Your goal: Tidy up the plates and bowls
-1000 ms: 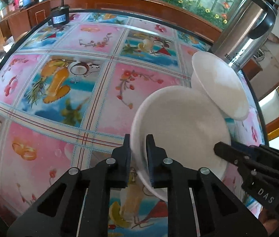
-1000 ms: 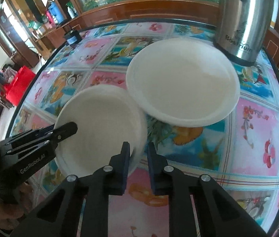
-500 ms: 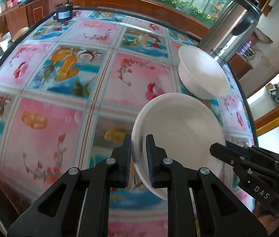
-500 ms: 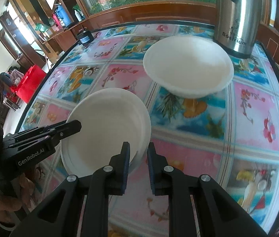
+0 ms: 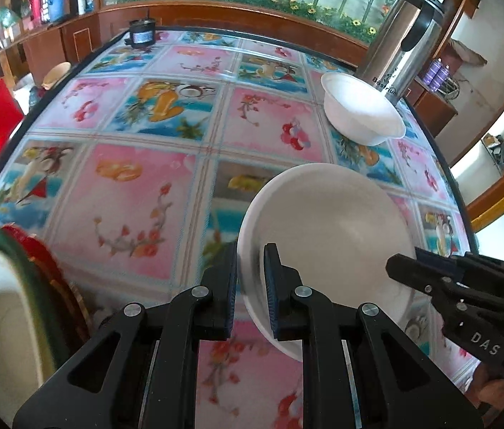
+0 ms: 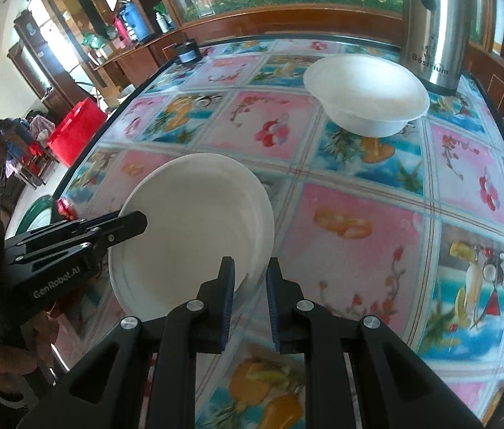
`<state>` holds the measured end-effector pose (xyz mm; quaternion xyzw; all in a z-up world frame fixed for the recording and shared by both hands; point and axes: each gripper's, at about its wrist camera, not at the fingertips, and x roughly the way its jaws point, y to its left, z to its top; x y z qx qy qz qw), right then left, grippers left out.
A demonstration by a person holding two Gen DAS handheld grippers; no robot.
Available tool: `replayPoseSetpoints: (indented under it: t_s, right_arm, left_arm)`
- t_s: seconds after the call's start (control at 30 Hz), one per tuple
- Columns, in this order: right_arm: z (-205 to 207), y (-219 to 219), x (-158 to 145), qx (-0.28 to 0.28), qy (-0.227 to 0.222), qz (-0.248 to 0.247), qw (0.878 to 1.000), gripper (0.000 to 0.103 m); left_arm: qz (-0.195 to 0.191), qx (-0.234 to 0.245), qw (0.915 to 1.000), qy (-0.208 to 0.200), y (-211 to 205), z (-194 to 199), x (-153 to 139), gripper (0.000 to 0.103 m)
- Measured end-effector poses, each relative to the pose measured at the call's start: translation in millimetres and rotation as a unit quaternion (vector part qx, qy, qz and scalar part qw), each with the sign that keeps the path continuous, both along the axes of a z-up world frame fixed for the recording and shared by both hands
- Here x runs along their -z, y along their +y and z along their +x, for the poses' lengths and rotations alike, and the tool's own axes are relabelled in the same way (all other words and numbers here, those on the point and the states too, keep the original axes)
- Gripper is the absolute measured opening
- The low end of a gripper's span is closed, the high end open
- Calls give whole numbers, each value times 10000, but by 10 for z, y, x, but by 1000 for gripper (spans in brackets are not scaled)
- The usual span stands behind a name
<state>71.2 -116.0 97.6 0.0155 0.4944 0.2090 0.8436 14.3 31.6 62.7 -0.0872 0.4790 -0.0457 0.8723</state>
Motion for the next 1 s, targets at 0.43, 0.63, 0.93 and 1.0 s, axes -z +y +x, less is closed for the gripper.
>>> replayPoseSetpoints:
  t_s: [0.43, 0.63, 0.93, 1.0]
  right_arm:
    - [-355, 312, -296, -252, -402, 66, 9989, 20]
    - [-444, 562, -424, -471, -575, 47, 9972, 20]
    - [-525, 869, -513, -724, -706, -30, 9949, 20]
    - [-536, 939, -529, -789, -722, -29, 9943, 20]
  left_arm:
    - [-97, -249, 9986, -453, 348, -513, -326, 14]
    - [-157, -465, 9968, -631, 598, -690, -474, 14]
    - [-170, -690, 9947, -749, 871, -902, -544, 14]
    - [-165, -764, 9939, -777, 944, -954, -563, 14]
